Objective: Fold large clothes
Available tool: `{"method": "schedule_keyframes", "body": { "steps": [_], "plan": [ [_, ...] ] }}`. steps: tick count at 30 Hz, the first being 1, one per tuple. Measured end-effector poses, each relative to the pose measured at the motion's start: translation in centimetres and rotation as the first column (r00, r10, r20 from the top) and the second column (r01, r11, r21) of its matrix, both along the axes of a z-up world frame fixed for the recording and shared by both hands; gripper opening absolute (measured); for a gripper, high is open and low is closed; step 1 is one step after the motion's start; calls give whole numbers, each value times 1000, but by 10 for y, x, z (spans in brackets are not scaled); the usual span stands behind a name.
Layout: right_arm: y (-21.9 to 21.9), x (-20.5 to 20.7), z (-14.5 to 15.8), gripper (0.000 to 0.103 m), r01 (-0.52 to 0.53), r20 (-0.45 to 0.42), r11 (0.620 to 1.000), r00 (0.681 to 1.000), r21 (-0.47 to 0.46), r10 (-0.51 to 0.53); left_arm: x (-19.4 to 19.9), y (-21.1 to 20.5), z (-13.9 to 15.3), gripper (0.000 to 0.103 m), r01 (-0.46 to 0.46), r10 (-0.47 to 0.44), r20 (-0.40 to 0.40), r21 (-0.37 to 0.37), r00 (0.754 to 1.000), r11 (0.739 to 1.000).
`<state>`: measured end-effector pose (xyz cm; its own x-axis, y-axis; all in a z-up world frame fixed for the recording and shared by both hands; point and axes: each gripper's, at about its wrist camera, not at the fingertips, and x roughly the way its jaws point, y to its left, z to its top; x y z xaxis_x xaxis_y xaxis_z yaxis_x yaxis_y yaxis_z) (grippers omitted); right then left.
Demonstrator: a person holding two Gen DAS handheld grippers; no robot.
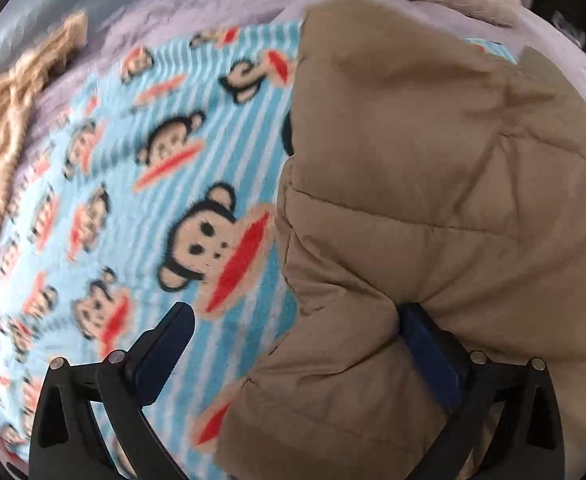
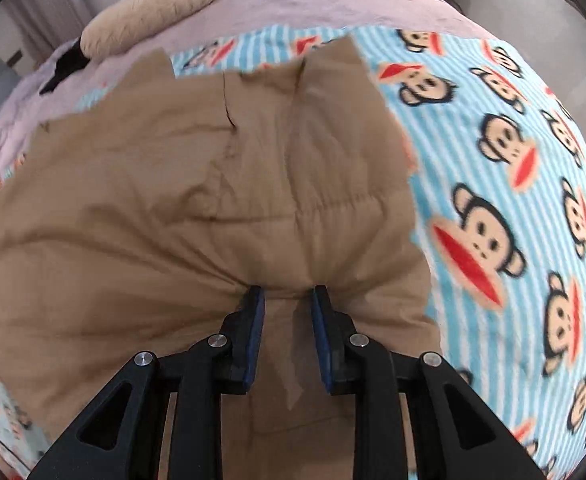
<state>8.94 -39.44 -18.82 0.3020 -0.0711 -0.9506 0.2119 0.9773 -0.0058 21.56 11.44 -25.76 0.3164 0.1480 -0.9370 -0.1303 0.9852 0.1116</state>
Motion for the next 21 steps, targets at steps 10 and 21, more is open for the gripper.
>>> {"method": "schedule_keyframes", "body": {
  "steps": [10, 21],
  "plan": [
    [-6, -19, 27, 50, 114, -4, 987, 993, 113, -114, -36, 11, 50, 103, -13, 16, 29, -101, 999, 995],
    [22, -105, 41, 63, 242, -54, 921, 970, 305, -237, -118, 11, 45, 103, -144, 108, -107, -425, 988, 894]
  ]
}}
